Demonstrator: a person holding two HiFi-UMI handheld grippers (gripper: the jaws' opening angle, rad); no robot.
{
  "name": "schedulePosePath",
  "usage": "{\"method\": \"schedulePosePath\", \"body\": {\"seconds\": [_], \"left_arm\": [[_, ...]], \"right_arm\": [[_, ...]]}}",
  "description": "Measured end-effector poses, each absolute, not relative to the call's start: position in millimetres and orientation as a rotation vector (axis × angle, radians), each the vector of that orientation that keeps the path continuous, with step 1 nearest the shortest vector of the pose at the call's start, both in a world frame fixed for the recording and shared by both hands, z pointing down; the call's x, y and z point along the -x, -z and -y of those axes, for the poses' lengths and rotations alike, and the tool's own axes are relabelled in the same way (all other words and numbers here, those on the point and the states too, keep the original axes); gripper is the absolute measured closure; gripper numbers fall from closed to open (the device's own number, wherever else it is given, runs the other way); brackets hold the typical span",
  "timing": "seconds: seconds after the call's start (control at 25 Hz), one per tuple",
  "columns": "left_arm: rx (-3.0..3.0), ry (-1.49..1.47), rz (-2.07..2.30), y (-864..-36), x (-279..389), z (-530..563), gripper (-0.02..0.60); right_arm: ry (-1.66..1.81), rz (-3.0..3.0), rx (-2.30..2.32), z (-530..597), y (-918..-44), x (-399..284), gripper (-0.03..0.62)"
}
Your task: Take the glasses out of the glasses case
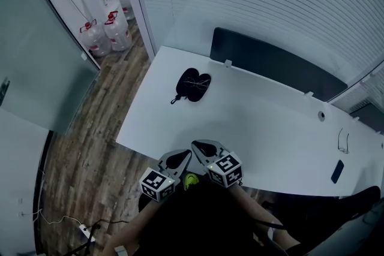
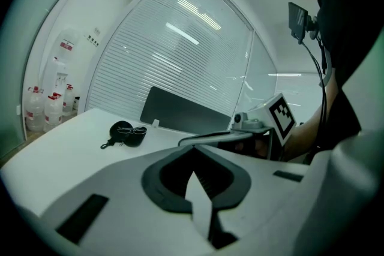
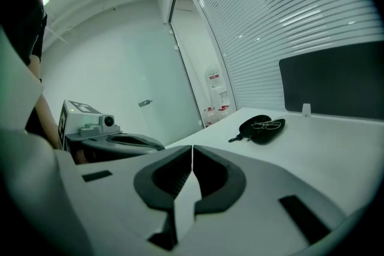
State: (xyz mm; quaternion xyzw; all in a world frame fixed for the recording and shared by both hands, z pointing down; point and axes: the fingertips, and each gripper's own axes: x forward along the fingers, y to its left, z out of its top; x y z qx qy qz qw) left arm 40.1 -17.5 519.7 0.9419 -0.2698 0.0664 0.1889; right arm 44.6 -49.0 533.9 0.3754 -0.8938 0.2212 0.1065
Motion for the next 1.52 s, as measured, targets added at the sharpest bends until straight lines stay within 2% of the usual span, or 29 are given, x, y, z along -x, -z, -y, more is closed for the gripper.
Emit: {"method": "schedulePosePath", "body": {"seconds": [0.88, 1.52], "left_arm": [[-2.692, -0.093, 0.599, -501.2, -73.2, 98.4, 0.575], [-2.509, -0.017, 0.608, -532.8, -97.1, 148.6, 0.575]], "right_arm": [[-0.462, 2.544, -1.139, 132.6, -519.4, -71.5, 0.576], [-0.308, 2.318, -0.978, 180.1, -549.4, -96.4, 0.574]]}}
